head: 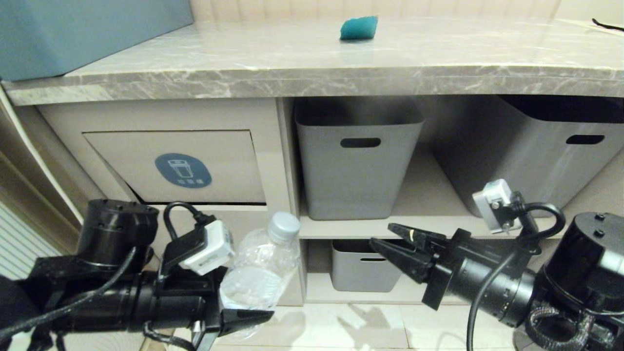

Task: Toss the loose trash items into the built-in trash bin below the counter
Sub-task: Hand it to the other hand, then put the garbage in the trash can

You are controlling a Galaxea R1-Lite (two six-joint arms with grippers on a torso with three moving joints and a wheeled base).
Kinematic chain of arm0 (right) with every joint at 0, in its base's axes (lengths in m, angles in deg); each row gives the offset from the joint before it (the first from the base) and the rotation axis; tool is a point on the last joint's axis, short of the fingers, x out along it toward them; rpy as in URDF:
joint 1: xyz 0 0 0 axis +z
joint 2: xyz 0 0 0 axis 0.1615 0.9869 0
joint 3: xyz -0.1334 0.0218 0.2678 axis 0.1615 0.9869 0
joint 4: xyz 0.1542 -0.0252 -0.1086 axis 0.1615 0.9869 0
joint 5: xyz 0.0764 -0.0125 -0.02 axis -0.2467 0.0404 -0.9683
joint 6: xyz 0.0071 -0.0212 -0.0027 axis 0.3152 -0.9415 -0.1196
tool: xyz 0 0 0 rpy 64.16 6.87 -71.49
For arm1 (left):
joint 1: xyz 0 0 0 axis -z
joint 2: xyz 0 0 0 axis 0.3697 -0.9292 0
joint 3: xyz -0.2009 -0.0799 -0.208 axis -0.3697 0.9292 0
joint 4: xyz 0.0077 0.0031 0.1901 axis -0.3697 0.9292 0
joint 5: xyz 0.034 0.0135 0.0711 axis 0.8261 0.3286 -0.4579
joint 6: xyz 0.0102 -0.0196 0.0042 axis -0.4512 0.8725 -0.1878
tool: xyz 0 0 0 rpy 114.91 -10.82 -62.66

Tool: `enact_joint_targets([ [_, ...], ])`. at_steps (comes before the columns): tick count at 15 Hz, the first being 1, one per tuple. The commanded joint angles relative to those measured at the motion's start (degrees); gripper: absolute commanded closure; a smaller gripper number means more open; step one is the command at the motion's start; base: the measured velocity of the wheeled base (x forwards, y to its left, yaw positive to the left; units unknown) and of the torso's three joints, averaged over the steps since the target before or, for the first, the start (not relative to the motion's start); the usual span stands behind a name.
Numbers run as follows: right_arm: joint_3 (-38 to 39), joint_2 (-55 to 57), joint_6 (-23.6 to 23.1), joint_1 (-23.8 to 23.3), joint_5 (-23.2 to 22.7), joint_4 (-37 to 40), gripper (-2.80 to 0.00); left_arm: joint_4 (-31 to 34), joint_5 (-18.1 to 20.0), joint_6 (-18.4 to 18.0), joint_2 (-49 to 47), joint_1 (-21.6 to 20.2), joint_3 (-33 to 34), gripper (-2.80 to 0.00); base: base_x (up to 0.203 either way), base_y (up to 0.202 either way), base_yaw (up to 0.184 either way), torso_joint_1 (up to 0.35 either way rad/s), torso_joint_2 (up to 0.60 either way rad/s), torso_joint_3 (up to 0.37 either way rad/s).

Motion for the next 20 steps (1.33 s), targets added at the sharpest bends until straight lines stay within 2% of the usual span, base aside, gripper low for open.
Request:
enact_joint_targets([
  [1,1.94,-3.14,-0.02,-7.34,-0.01,-0.31,0.0,-0.11,0.12,-0.18,6.45,-2.97,4.17,0.0,0.0,0.0,0.0,0.0,0.0,0.0],
  [3,4.24,-6.05,-0.48,-18.25,0.11,0.26,0.0,-0.12,-0.84,-0.25,10.39,-5.58,6.39,0.0,0.0,0.0,0.0,0.0,0.0,0.0],
  [5,5.88,-10.01,-1.31,-32.1,0.9,1.19,0.0,-0.12,-4.08,-0.14,13.47,-9.88,7.99,0.0,0.0,0.0,0.0,0.0,0.0,0.0],
  [6,6.64,-12.33,-1.87,-37.92,1.43,1.69,0.0,-0.12,-4.82,-0.09,14.07,-10.62,8.45,0.0,0.0,0.0,0.0,0.0,0.0,0.0],
  [8,11.84,-20.26,-4.87,-48.61,1.68,2.8,0.0,-0.17,-5.1,-0.24,17.62,-13.55,10.22,0.0,0.0,0.0,0.0,0.0,0.0,0.0],
  [9,14.76,-26.84,-7.0,-51.64,1.6,4.86,0.0,-0.19,-5.76,-0.34,20.11,-14.68,11.49,0.0,0.0,0.0,0.0,0.0,0.0,0.0],
  [11,17.62,-41.62,-11.17,-54.07,1.07,15.53,0.0,-0.2,-7.61,-0.16,24.42,-16.91,13.37,0.0,0.0,0.0,0.0,0.0,0.0,0.0],
  [13,19.26,-59.06,-15.98,-55.4,-0.28,31.21,0.0,-0.21,-8.11,0.06,27.81,-20.3,13.95,0.0,0.0,0.0,0.0,0.0,0.0,0.0],
  [15,20.4,-70.82,-19.52,-56.2,-1.11,42.73,0.0,-0.28,-8.17,2.08,29.55,-21.01,14.14,0.0,0.0,0.0,0.0,0.0,0.0,0.0],
  [16,20.85,-74.1,-21.33,-56.61,-1.31,49.6,0.0,-0.2,-8.17,3.68,31.22,-21.06,14.63,0.0,0.0,0.0,0.0,0.0,0.0,0.0],
  [18,20.54,-75.3,-23.01,-56.94,0.74,69.22,0.0,0.14,-8.32,6.93,32.2,-21.19,16.01,0.0,0.0,0.0,0.0,0.0,0.0,0.0],
  [19,19.56,-74.84,-20.78,-56.53,2.39,76.36,0.0,0.24,-8.44,9.3,33.02,-21.42,16.56,0.0,0.0,0.0,0.0,0.0,0.0,0.0],
  [20,18.97,-74.55,-18.89,-56.13,3.47,78.27,0.0,0.4,-8.94,13.11,34.06,-21.83,16.83,0.0,0.0,0.0,0.0,0.0,0.0,0.0],
])
